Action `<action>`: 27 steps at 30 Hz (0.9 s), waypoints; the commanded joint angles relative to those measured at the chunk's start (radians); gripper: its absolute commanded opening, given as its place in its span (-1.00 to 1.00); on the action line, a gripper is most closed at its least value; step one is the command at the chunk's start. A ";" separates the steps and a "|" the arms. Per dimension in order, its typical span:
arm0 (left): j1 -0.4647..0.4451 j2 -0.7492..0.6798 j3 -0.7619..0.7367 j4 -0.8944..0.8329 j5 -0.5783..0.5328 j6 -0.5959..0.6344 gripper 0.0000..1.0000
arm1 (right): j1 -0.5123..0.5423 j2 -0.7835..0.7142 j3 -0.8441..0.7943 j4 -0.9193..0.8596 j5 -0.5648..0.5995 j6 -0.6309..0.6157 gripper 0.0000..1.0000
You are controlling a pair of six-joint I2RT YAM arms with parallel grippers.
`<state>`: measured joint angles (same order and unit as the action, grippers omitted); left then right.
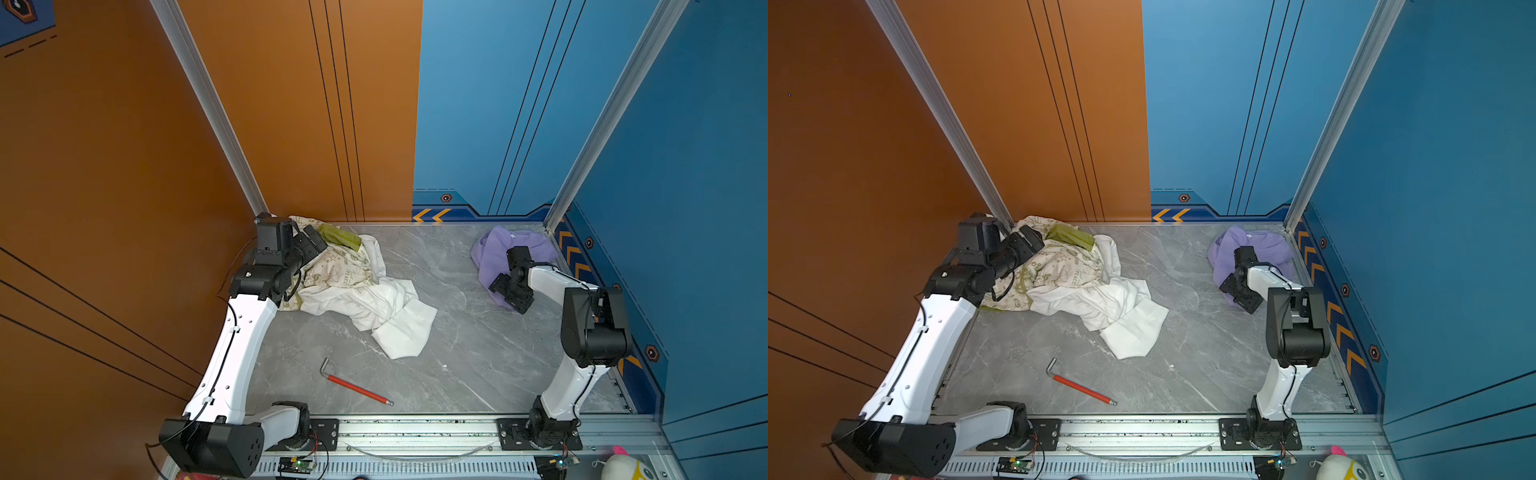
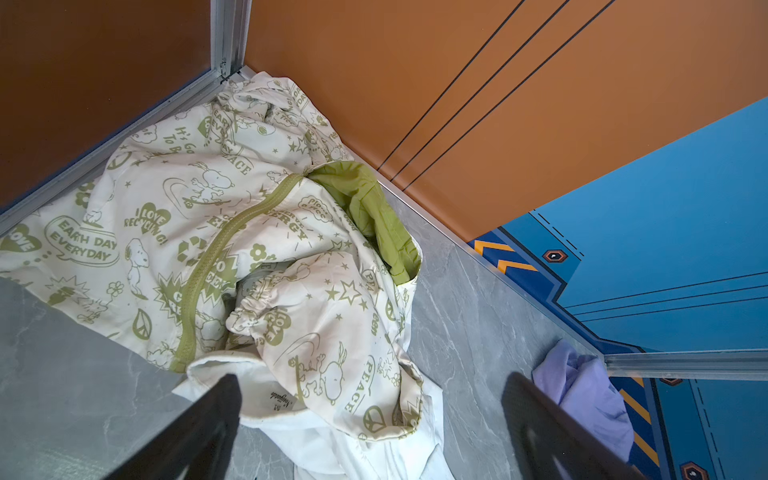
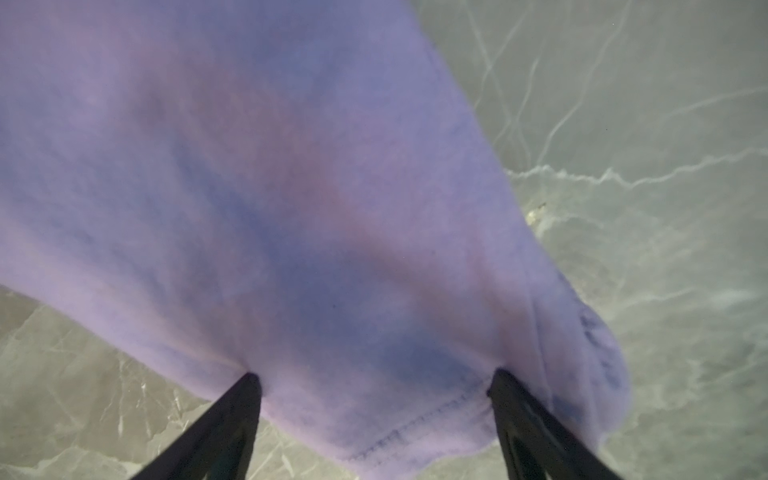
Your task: Pick out a specific cloth from the pile
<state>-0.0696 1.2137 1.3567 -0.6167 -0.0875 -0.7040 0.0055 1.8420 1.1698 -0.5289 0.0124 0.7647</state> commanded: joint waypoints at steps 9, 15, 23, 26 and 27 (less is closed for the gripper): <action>0.026 -0.031 -0.080 0.033 -0.033 0.108 0.98 | 0.007 -0.151 0.027 -0.030 0.085 -0.055 0.76; 0.030 -0.095 -0.230 0.174 -0.099 0.237 1.00 | 0.043 -0.313 -0.006 0.128 0.225 -0.213 0.81; 0.033 -0.183 -0.584 0.561 -0.170 0.397 0.96 | 0.058 -0.477 -0.376 0.689 0.318 -0.385 0.75; 0.041 -0.197 -0.707 0.700 -0.235 0.419 0.96 | 0.069 -0.486 -0.471 0.827 0.331 -0.463 0.82; 0.045 -0.197 -0.742 0.745 -0.239 0.438 0.96 | 0.072 -0.478 -0.483 0.846 0.326 -0.486 0.85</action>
<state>-0.0380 1.0370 0.6823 -0.0792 -0.2489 -0.3408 0.0647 1.3655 0.7292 0.1020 0.2951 0.3950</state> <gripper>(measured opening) 0.981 0.918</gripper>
